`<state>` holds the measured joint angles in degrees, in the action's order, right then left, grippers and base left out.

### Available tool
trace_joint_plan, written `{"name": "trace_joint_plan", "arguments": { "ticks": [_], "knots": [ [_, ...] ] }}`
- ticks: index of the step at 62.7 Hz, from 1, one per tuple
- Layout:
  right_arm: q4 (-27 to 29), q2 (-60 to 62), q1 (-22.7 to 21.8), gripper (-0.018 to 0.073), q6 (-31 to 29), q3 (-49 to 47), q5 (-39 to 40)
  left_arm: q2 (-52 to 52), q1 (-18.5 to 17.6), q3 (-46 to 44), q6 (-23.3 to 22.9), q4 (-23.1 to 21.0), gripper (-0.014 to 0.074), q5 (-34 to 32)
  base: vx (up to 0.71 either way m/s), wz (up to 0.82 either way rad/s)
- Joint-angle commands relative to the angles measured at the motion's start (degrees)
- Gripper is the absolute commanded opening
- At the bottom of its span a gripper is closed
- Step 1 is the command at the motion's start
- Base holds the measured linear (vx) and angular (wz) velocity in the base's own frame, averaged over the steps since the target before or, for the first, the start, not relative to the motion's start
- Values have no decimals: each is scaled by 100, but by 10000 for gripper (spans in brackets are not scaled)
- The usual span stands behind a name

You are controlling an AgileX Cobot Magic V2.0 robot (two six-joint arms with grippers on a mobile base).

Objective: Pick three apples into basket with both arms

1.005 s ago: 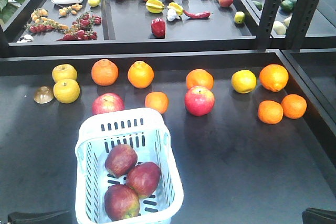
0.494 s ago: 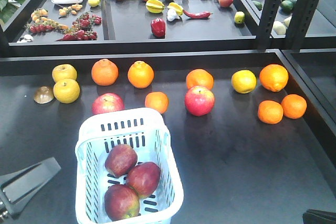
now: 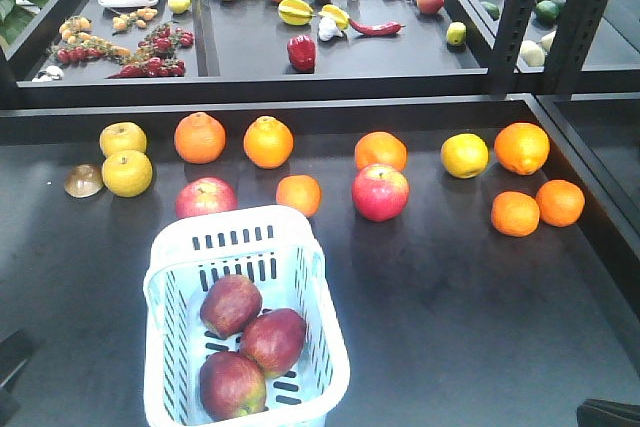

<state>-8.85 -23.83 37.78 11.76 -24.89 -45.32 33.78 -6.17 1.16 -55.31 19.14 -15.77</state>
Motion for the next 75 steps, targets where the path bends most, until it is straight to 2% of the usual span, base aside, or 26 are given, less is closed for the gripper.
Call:
{"name": "trace_joint_plan", "arguments": {
  "ticks": [1, 8, 15, 22, 28, 36, 42, 46, 52, 55, 64, 75],
  "knots": [
    [-115, -32, -21, -5, -25, -149, 315, -134, -46, -119, 554, -658, -6, 657, 0, 0],
    [-115, -32, -21, -5, -25, -149, 315, -437, -46, -94, 659, -641, -6, 1718, 0, 0],
    [-115, -32, -21, -5, -25, -149, 308, -1008, -39, -94, 659, -641, -6, 2343, 0, 0],
    [-115, -32, -21, -5, -25, -149, 308, -1795, -39, -94, 925, -641, -6, 2549, 0, 0],
    [-115, -32, -21, -5, -25, -149, 308, -2564, -39, -94, 1325, -629, -6, 2559, 0, 0],
    [-115, -32, -21, -5, -25, -149, 308, -3609, -28, -94, 2056, -629, -6, 2683, 0, 0],
    [-100, -30, -21, -5, -25, -149, 254, -3476, 80, -94, 2768, -582, -6, 2689, 0, 0],
    [-100, -36, -21, -5, -25, -149, 243, -3476, 165, -94, 3445, -611, -6, 2710, 0, 0],
    [-108, -35, -21, -5, -25, -149, 236, -3488, 277, -94, 4235, -870, -6, 2384, 0, 0],
    [-102, -35, -21, -5, -25, -149, 241, -3488, 315, -94, 4443, -1024, -6, 2214, 0, 0],
    [-102, -35, -21, -5, -25, -149, 241, -3488, 363, -94, 4445, -1089, -6, 1819, 0, 0],
    [-102, -35, -21, -5, -25, -149, 241, -3488, 363, -94, 4362, -1105, -6, 1797, 0, 0]
  ]
}}
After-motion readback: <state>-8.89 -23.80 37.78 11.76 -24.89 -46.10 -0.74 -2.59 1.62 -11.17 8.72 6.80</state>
